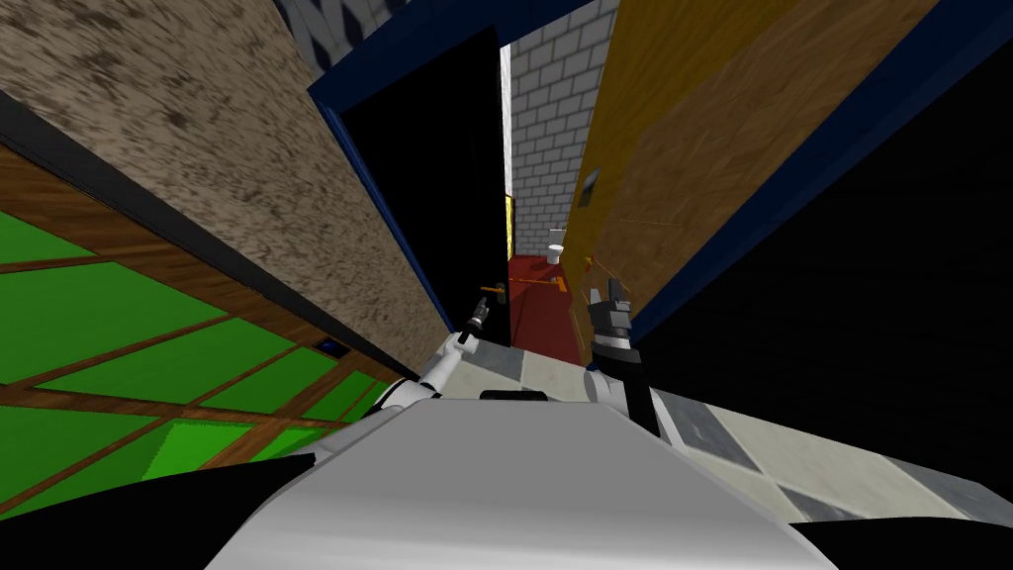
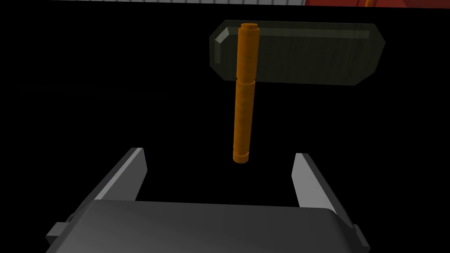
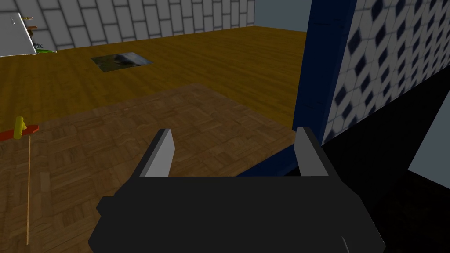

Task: Push the door open

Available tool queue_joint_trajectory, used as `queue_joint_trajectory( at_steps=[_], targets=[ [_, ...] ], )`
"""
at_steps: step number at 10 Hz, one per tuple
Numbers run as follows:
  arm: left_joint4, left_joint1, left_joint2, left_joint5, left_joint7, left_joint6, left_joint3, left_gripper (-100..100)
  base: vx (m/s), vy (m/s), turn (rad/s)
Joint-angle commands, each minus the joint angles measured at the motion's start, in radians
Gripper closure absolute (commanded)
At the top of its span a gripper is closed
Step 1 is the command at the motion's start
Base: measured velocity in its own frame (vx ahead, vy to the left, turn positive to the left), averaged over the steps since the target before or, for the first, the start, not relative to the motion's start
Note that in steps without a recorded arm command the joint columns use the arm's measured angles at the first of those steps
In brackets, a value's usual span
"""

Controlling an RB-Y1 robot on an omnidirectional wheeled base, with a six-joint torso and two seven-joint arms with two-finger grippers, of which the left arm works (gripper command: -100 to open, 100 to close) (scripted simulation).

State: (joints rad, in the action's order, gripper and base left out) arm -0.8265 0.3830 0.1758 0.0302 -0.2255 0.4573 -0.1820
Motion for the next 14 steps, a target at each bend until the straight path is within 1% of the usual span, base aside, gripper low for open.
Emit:
queue_joint_trajectory(
  at_steps=[1,3,5,6,7,9,14],
  targets=[
    [0.034,0.020,0.002,0.000,-0.008,0.000,-0.004,-100,0.051,0.078,-0.066],
    [0.069,0.041,0.005,-0.001,-0.015,-0.001,-0.009,-100,0.046,0.095,-0.079],
    [0.089,0.053,0.006,-0.001,-0.020,-0.002,-0.011,-100,0.037,0.056,-0.036],
    [0.079,0.047,0.006,-0.001,-0.018,-0.003,-0.010,-100,0.014,0.018,-0.007],
    [0.084,0.049,0.005,0.000,-0.016,-0.002,-0.006,-100,0.089,-0.010,-0.029],
    [0.087,0.051,0.003,0.001,-0.013,-0.002,-0.002,-100,0.186,-0.014,-0.024],
    [0.097,0.055,0.000,0.004,-0.005,-0.002,0.013,-100,0.209,-0.058,-0.028]
  ],
)
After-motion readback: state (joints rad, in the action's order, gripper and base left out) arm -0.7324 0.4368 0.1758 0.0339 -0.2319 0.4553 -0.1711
